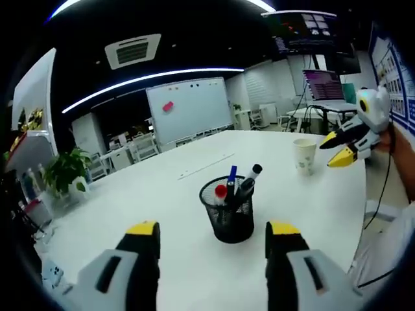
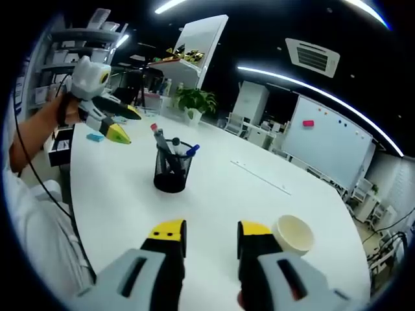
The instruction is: Place the scattered laser pointers and whiteboard markers into the pen holder and stack the scattered paper cups together
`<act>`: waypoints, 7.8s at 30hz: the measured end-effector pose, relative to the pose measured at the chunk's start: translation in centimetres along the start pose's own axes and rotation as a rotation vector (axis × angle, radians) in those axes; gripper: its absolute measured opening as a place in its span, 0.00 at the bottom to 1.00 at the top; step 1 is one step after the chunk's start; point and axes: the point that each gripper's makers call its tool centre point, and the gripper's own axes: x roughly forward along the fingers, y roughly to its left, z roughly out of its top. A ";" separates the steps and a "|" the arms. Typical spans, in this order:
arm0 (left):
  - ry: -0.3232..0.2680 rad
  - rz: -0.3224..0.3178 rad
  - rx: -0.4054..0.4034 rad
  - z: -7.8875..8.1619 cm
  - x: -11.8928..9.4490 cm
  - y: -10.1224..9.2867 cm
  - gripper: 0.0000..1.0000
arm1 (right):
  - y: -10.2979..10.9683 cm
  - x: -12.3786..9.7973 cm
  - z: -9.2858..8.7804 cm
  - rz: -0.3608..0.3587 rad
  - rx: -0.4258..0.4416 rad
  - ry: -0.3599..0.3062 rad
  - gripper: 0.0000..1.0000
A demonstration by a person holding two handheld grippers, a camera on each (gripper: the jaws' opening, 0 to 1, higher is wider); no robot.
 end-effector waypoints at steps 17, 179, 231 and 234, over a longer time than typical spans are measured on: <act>-0.032 0.025 0.001 1.3 -3.0 -0.7 0.73 | -0.9 -0.2 -0.2 -0.016 0.009 0.004 0.32; 0.046 -0.091 -0.022 -4.2 -1.9 -5.8 0.93 | -6.1 -3.7 1.8 -0.209 0.126 -0.206 0.49; 0.074 -0.056 -0.024 -5.4 -1.3 -4.3 0.90 | -5.4 -2.6 1.5 -0.134 0.119 -0.200 0.63; 0.077 -0.057 -0.032 -5.4 -1.3 -4.2 0.90 | -5.5 -2.6 1.5 -0.135 0.120 -0.202 0.63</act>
